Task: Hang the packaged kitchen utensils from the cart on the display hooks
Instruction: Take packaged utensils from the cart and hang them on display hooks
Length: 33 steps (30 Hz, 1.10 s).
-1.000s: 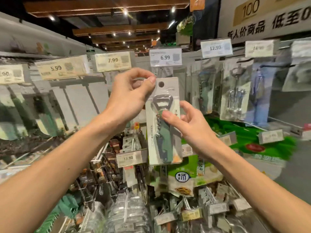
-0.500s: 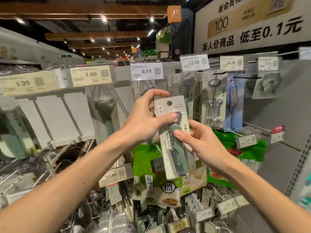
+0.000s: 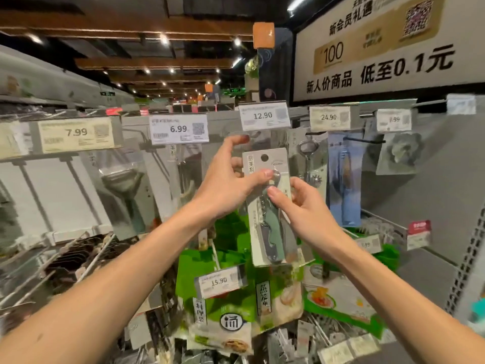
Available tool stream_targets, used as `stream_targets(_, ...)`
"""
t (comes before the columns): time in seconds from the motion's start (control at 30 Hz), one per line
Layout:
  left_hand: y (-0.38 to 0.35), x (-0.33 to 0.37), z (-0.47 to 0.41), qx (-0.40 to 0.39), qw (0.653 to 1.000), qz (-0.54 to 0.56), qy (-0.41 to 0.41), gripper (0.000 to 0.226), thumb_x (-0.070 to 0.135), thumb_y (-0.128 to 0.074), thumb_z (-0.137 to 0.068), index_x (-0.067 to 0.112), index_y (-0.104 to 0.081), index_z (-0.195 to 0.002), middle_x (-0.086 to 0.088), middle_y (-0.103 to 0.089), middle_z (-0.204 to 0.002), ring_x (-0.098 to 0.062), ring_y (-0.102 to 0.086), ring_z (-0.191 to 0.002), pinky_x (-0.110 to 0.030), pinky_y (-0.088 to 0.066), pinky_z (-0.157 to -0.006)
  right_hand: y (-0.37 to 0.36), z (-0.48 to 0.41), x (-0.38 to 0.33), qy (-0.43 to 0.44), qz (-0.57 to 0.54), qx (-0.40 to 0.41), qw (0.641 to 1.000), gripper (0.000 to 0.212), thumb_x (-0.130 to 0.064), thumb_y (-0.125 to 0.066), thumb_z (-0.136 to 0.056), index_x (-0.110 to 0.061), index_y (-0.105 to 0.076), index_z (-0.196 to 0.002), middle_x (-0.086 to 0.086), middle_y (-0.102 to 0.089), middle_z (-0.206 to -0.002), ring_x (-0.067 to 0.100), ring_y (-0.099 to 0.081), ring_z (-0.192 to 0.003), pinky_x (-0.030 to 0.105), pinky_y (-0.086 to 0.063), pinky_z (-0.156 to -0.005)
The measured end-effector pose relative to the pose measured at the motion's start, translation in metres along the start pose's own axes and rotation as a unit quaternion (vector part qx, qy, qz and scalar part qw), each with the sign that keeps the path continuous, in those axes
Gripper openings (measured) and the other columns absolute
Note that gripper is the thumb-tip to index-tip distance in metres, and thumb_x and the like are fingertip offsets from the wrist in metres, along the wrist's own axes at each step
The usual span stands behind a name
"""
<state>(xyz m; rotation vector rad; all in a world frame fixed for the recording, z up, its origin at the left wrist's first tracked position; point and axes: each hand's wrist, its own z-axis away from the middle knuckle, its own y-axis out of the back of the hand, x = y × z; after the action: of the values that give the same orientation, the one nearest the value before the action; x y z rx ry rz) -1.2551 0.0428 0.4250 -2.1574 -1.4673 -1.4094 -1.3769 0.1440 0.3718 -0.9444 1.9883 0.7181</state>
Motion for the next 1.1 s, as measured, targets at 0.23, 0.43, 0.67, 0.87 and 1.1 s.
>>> stream_targets(0.23, -0.014, -0.003, -0.016, 0.112, 0.972, -0.167, -0.121, 0.081, 0.039, -0.067, -0.092, 0.046, -0.013, -0.152, 0.017, -0.065, -0.094, 0.004, -0.057, -0.074, -0.029, -0.048, -0.083, 0.015, -0.043, 0.003, 0.036, -0.001, -0.039, 0.999, 0.030, -0.046, -0.059, -0.091, -0.027, -0.066, -0.113, -0.003, -0.074, -0.108, 0.016, -0.070, -0.103, 0.052, -0.052, -0.096)
stream_targets(0.43, -0.015, -0.010, -0.032, 0.185, 0.918, -0.321, -0.139, 0.086, 0.052, -0.059, -0.093, 0.043, 0.000, -0.156, 0.006, -0.059, -0.063, -0.006, -0.051, -0.049, -0.028, -0.048, -0.057, 0.014, -0.066, 0.009, 0.030, -0.003, -0.056, 0.998, 0.021, -0.037, -0.054, -0.098, -0.026, -0.065, -0.112, -0.003, -0.075, -0.102, 0.012, -0.072, -0.094, 0.046, -0.056, -0.091)
stream_targets(0.67, -0.016, -0.023, -0.041, 0.242, 0.853, -0.440, -0.143, 0.099, 0.064, -0.062, -0.085, 0.039, 0.009, -0.149, 0.000, -0.064, -0.078, -0.014, -0.059, -0.062, -0.023, -0.039, -0.052, 0.009, -0.081, 0.024, 0.041, 0.066, -0.036, 0.996, 0.023, -0.041, -0.056, -0.097, -0.023, -0.065, -0.108, -0.007, -0.070, -0.094, 0.007, -0.066, -0.088, 0.036, -0.055, -0.084)
stream_targets(0.87, -0.019, -0.027, -0.043, 0.250, 0.842, -0.454, -0.149, 0.101, 0.058, -0.068, -0.084, 0.034, 0.006, -0.149, 0.005, -0.054, -0.073, -0.014, -0.056, -0.059, -0.014, -0.031, -0.047, 0.002, -0.089, 0.036, 0.006, 0.078, -0.025, 0.997, 0.037, -0.045, -0.058, -0.094, -0.023, -0.046, -0.121, -0.005, -0.062, -0.104, 0.014, -0.063, -0.096, 0.043, -0.053, -0.090)
stream_targets(1.1, -0.013, -0.022, -0.023, 0.196, 0.844, -0.480, -0.137, 0.090, 0.046, -0.060, -0.096, 0.029, 0.005, -0.155, 0.004, -0.059, -0.075, -0.015, -0.058, -0.057, -0.040, -0.056, -0.054, 0.005, -0.047, 0.052, 0.079, 0.192, 0.057, 0.976, 0.062, -0.035, -0.069, -0.088, -0.014, -0.036, -0.137, 0.004, -0.048, -0.124, 0.018, -0.049, -0.112, 0.034, -0.043, -0.097)
